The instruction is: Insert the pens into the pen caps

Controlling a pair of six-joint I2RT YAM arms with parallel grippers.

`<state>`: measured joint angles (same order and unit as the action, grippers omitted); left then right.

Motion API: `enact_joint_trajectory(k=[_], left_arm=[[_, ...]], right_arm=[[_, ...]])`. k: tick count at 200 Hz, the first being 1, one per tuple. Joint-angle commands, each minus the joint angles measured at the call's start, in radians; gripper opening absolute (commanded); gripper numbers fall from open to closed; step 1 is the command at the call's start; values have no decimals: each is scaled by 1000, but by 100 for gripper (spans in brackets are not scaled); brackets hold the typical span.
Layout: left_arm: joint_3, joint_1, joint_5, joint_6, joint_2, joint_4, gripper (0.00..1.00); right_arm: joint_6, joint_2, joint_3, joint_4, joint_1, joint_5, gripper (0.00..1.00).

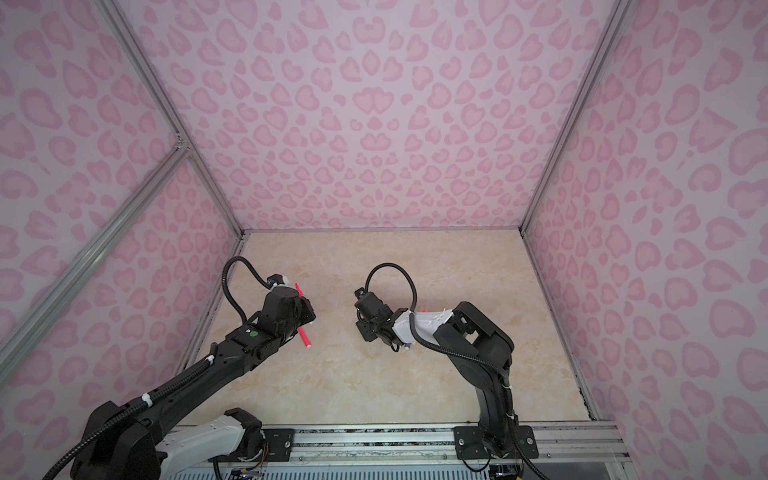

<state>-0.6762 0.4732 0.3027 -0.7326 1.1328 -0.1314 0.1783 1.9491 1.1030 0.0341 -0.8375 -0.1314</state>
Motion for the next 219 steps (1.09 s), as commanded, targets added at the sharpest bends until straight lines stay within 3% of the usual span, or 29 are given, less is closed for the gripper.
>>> enact_joint_trajectory(k=[1, 60, 135, 219], left_arm=[[-3, -1, 4, -11, -6, 14, 3], [-2, -2, 3, -10, -8, 15, 3], [-2, -2, -1, -11, -11, 14, 3], [-3, -4, 0, -11, -10, 14, 3]], right_arm=[[9, 29, 1, 108, 11, -41, 70], [34, 59, 55, 96, 21, 13, 71], [100, 118, 152, 162, 69, -94, 70], [87, 165, 265, 196, 84, -41, 71]])
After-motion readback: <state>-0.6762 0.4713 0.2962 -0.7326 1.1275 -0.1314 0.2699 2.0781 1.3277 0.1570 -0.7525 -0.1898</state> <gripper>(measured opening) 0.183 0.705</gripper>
